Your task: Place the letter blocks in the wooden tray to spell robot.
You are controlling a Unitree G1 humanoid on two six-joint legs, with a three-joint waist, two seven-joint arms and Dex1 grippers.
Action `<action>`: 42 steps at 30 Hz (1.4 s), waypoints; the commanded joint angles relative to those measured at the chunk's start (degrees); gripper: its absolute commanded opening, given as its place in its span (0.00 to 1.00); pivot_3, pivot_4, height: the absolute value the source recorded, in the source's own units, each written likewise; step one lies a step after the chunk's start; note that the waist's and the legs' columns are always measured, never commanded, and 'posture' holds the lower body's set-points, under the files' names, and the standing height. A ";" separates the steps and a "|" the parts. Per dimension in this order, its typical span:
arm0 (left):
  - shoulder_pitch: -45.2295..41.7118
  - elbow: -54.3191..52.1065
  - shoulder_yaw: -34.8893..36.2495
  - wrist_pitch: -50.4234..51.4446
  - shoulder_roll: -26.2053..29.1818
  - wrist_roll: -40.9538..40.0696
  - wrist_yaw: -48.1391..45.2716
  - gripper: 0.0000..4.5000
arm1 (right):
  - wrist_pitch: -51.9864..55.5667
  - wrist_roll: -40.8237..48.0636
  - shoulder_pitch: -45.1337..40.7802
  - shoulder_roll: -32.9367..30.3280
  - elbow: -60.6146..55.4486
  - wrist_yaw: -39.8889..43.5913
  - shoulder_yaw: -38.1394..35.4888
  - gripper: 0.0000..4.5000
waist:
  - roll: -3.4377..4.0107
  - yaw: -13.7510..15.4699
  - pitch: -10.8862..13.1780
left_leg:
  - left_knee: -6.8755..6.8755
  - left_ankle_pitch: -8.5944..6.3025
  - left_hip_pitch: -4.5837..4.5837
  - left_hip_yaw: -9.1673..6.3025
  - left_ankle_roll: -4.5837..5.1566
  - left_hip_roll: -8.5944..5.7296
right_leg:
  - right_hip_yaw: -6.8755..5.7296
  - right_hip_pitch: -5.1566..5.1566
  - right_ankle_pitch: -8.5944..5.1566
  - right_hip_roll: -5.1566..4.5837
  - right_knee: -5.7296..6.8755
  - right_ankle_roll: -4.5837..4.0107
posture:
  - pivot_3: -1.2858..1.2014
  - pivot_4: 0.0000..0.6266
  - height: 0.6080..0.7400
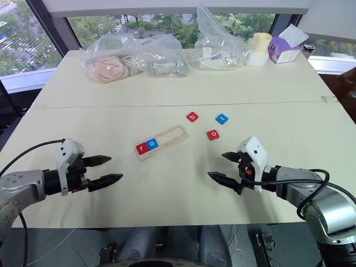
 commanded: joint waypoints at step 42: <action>-29.90 30.52 -25.45 -21.04 -11.05 23.28 -5.72 1.00 | 5.24 -4.24 -11.61 4.54 -11.15 -10.48 15.68 0.99 | -0.22 -0.10 0.05 | 0.05 0.02 -0.12 0.13 0.04 0.07 | -0.27 0.00 0.05 -0.02 -0.02 0.02 | 0.52 0.24 1.00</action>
